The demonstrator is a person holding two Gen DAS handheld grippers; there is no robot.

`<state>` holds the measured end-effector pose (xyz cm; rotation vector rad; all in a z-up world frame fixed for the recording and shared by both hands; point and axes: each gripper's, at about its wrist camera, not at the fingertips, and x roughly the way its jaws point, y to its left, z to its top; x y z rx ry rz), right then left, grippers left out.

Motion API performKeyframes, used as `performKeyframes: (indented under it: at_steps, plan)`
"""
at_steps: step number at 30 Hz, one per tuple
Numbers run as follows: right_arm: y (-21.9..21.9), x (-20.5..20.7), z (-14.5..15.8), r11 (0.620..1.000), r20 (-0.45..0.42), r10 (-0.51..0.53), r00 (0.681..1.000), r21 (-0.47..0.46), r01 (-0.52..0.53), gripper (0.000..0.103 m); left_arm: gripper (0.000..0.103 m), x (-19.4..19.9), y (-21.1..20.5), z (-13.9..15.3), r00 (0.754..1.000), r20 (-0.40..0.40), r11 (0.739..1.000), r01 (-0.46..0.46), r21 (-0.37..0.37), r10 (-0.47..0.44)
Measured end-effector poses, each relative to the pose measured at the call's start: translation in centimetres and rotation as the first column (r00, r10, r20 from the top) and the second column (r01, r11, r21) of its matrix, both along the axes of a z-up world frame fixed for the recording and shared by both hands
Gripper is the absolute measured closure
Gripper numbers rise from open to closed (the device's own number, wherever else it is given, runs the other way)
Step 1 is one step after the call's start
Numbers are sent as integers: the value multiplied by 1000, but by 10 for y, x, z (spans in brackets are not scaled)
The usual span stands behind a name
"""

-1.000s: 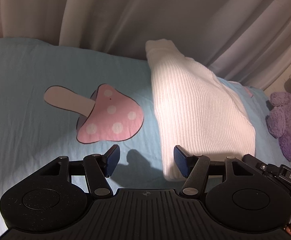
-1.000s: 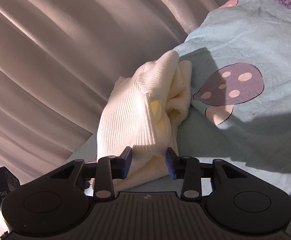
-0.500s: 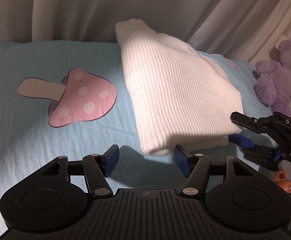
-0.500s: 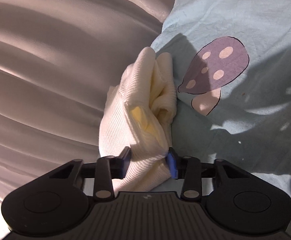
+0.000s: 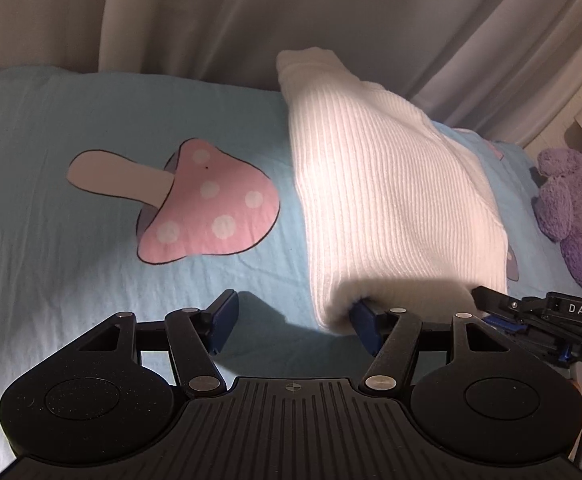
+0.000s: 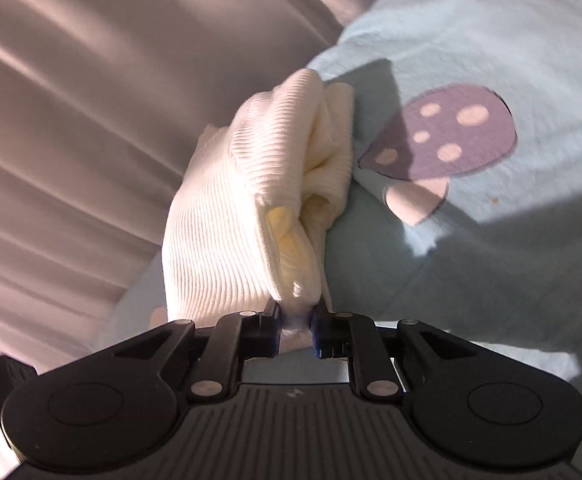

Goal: Fold small clothes

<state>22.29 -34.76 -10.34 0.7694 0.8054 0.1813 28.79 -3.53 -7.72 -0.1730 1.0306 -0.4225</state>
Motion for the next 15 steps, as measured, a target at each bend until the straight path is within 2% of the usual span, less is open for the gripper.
performKeyframes:
  at_steps: [2, 4, 7, 9, 10, 12, 14, 15]
  plan:
    - [-8, -1, 5, 999, 4, 16, 1000, -32, -16, 72, 35, 1, 5, 4, 1000, 3, 1000, 5, -4, -5]
    - [-26, -5, 7, 999, 34, -40, 999, -29, 41, 46, 34, 2, 13, 7, 1000, -4, 1000, 3, -19, -4]
    - [-55, 0, 7, 991, 74, -118, 990, 64, 113, 34, 32, 7, 29, 12, 1000, -14, 998, 8, -66, -9]
    - [-70, 14, 1, 979, 79, -152, 985, 148, 139, 26, 30, 14, 37, 18, 1000, 11, 994, -8, -113, 9]
    - [-74, 24, -3, 971, 69, -165, 984, 185, 150, 25, 30, 20, 39, 21, 1000, 14, 989, -23, -143, 25]
    - [-82, 48, -15, 956, 34, -157, 987, 255, 143, 25, 26, 36, 40, 24, 999, 28, 968, -29, -250, 37]
    - [-83, 68, -23, 949, -14, -161, 987, 271, 159, 25, 24, 57, 33, 21, 999, 27, 941, -19, -338, 29]
    - [-82, 75, -24, 950, -1, -148, 989, 277, 142, 27, 24, 68, 28, 18, 1000, 9, 930, -13, -367, 18]
